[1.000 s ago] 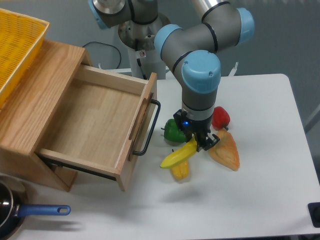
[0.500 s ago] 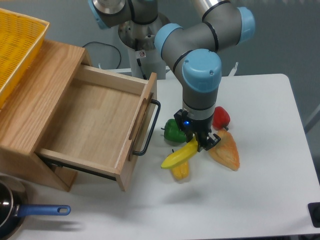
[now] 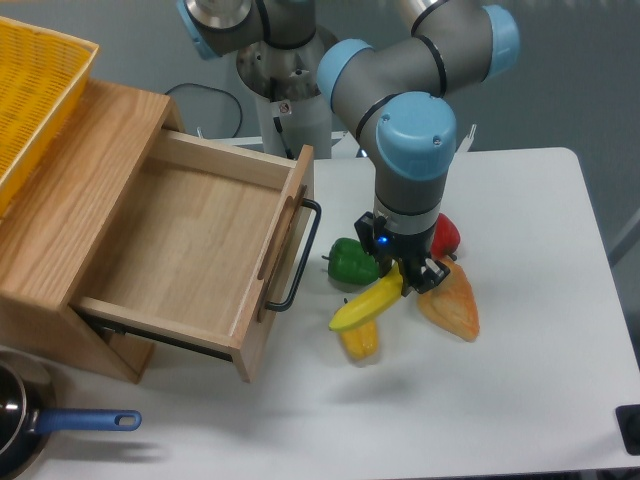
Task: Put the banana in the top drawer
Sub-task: 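Close the gripper on the yellow banana among the peppers, then lift the banana up off the table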
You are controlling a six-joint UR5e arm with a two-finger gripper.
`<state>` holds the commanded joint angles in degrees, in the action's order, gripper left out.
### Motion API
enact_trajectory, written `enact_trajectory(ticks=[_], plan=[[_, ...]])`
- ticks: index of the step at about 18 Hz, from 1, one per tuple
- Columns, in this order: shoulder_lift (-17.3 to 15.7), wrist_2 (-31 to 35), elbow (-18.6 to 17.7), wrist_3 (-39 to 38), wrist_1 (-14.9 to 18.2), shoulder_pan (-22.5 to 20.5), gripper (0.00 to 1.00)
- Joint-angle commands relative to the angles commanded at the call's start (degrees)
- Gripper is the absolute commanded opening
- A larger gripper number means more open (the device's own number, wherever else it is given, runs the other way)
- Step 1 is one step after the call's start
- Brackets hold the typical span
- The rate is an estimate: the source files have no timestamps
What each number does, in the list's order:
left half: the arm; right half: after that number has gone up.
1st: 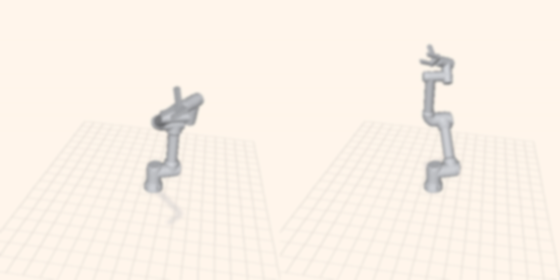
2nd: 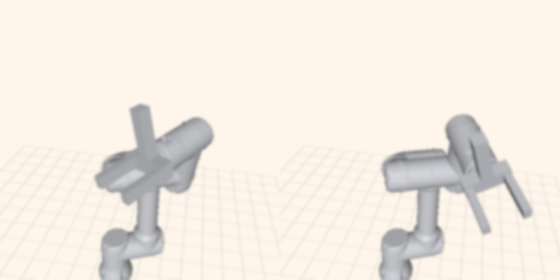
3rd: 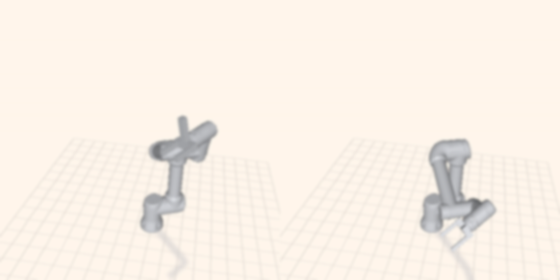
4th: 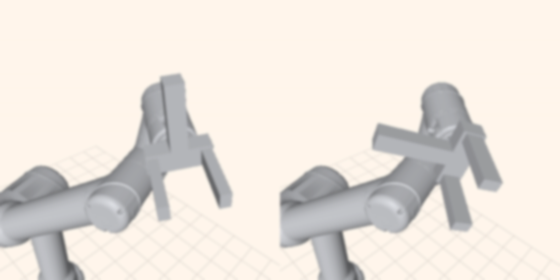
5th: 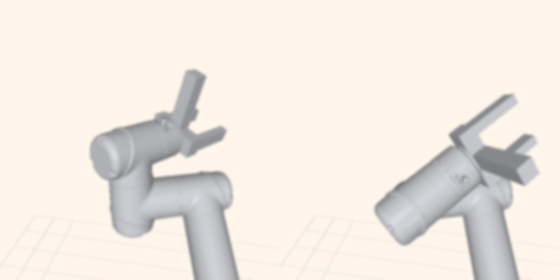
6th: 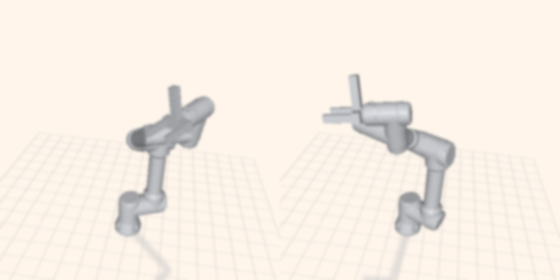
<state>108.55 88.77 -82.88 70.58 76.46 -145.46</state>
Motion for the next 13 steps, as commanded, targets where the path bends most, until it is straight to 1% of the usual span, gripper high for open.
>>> enact_trajectory(ticks=[3, 7, 8, 10, 13], plan=[[-1.84, -2.71, 0.0, 0.0, 0.53, -0.44, 0.43], [-2.37, -3.34, 0.7, 0.0, 1.84, -1.41, 0.43], [-2.37, -3.17, 1.05, 0.0, 2.63, -1.41, 0.43], [-2.72, -2.99, 2.02, 0.0, 5.87, -1.41, 0.43], [-4.83, -2.99, 2.11, 0.0, 8.43, -1.23, 0.43]])
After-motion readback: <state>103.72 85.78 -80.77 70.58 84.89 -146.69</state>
